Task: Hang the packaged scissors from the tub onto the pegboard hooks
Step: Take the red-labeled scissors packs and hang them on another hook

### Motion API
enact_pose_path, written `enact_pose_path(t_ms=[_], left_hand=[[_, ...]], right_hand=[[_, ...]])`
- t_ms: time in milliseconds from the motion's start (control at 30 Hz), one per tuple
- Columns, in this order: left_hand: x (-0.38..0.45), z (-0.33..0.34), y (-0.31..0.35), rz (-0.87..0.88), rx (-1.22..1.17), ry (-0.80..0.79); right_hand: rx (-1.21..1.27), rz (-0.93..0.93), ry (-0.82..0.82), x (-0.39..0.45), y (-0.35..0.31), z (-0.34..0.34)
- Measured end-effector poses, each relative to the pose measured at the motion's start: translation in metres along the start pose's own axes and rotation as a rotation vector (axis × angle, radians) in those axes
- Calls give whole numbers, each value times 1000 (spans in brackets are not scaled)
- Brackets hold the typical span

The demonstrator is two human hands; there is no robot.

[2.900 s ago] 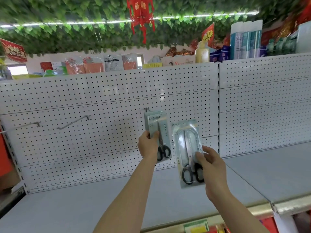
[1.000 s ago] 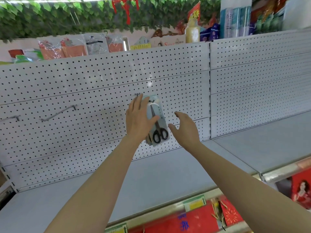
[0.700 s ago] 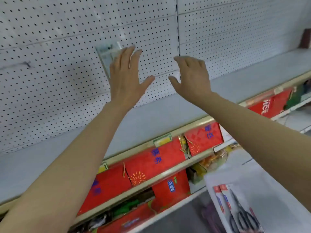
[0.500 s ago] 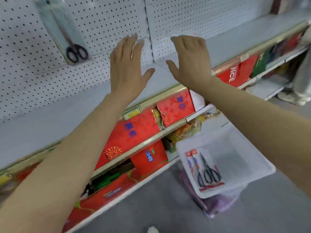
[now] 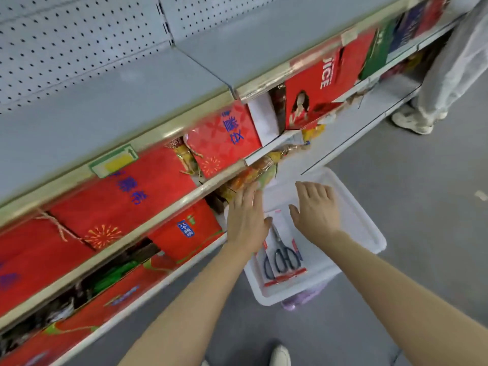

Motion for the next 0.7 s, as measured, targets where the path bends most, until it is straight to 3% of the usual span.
enact_pose_path(t_ms=[267,367,467,700], left_hand=[[-38,150,1,-110,92,-349],[-37,180,-1,-185,57,-410],[-34,205,-8,-296,20,-506],[-32,240,-23,-433,84,-620]], right_hand=[[37,70,-276,-55,21,130],[49,106,-354,-62,24,165],[101,166,-553,-60,22,190],[254,477,-756,-64,1,237]])
Point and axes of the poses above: each hand's wrist, its own x-axis towards the middle knuckle, its own z-axis out of the palm, y = z × x, the point moved 1 cm from there along x, towards the middle knuckle, and after that the axes turned 11 degrees about -z, right-handed, at the moved point
